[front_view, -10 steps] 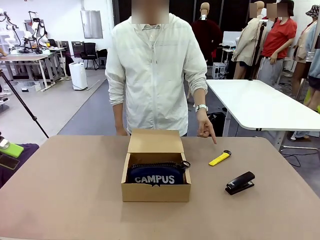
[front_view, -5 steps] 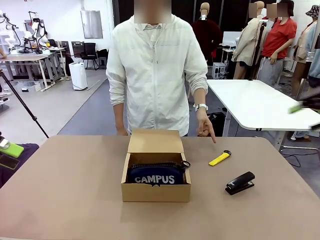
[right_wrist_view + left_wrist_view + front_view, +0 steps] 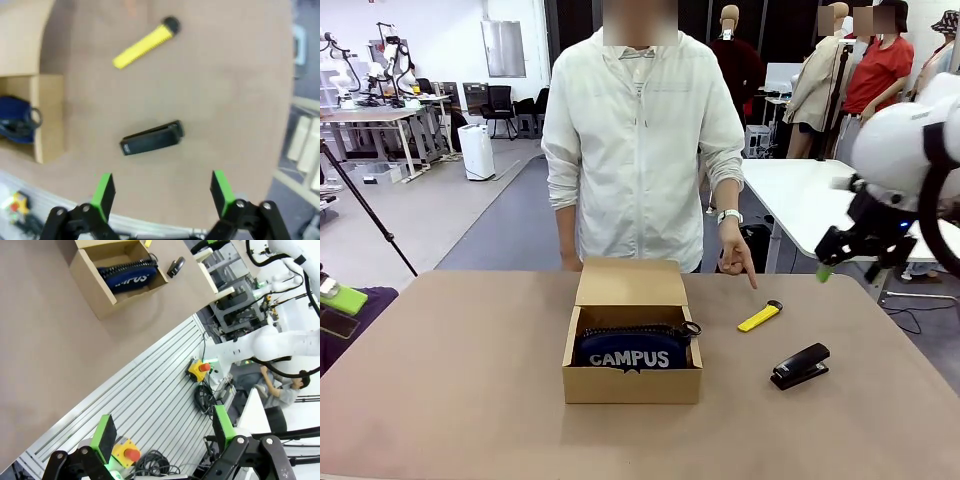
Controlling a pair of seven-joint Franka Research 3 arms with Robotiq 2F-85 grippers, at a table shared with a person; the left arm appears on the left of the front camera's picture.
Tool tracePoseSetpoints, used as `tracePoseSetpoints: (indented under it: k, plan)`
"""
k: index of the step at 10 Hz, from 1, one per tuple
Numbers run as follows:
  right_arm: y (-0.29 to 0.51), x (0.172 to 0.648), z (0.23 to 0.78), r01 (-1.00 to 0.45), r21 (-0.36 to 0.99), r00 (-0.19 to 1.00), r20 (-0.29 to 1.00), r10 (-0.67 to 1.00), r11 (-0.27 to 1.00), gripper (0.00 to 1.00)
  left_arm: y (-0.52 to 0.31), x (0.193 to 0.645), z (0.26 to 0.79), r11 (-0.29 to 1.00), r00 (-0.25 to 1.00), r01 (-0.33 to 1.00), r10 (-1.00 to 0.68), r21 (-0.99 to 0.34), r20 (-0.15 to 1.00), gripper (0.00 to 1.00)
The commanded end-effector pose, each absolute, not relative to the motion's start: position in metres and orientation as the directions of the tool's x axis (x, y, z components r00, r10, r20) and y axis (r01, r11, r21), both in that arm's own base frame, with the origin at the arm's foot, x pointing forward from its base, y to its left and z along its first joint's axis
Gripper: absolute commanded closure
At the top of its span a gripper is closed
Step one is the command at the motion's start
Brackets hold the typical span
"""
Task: Pack the items into the box.
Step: Pick up the item specified by the human and place it in the Mailer Box.
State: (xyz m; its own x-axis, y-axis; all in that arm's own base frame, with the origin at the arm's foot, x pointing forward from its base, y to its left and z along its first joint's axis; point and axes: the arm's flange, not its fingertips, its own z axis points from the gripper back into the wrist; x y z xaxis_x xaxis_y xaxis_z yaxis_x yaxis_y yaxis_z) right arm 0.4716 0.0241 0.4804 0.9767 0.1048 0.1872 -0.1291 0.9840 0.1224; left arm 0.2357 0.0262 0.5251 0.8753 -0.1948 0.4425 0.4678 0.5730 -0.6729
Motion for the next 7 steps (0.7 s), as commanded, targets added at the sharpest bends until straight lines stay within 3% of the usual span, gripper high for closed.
tracePoseSetpoints:
  k: [1, 2, 5, 6, 7]
  plan:
    - [0.017, 0.452, 0.502, -0.234, 0.244, 0.952, 0.252, 0.172, 0.941, 0.00, 0.028, 0.235, 0.521, 0.573, 0.869, 0.479, -0.200, -0.665, 0.453, 0.00]
    - [0.024, 0.472, 0.480, -0.129, 0.122, 0.977, 0.187, 0.105, 0.984, 0.00, 0.028, 0.235, 0.521, 0.573, 0.869, 0.479, -0.200, -0.665, 0.453, 0.00]
    - [0.031, 0.468, 0.486, -0.176, 0.148, 0.969, 0.201, 0.145, 0.973, 0.00, 0.028, 0.235, 0.521, 0.573, 0.869, 0.479, -0.200, -0.665, 0.453, 0.00]
    - [0.046, 0.483, 0.477, -0.102, 0.077, 0.967, 0.240, 0.081, 0.992, 0.00, 0.028, 0.235, 0.521, 0.573, 0.869, 0.479, -0.200, -0.665, 0.453, 0.00]
    - [0.067, 0.511, 0.465, -0.139, 0.042, 0.976, 0.175, 0.129, 0.989, 0.00, 0.028, 0.235, 0.521, 0.573, 0.869, 0.479, -0.200, -0.665, 0.453, 0.00]
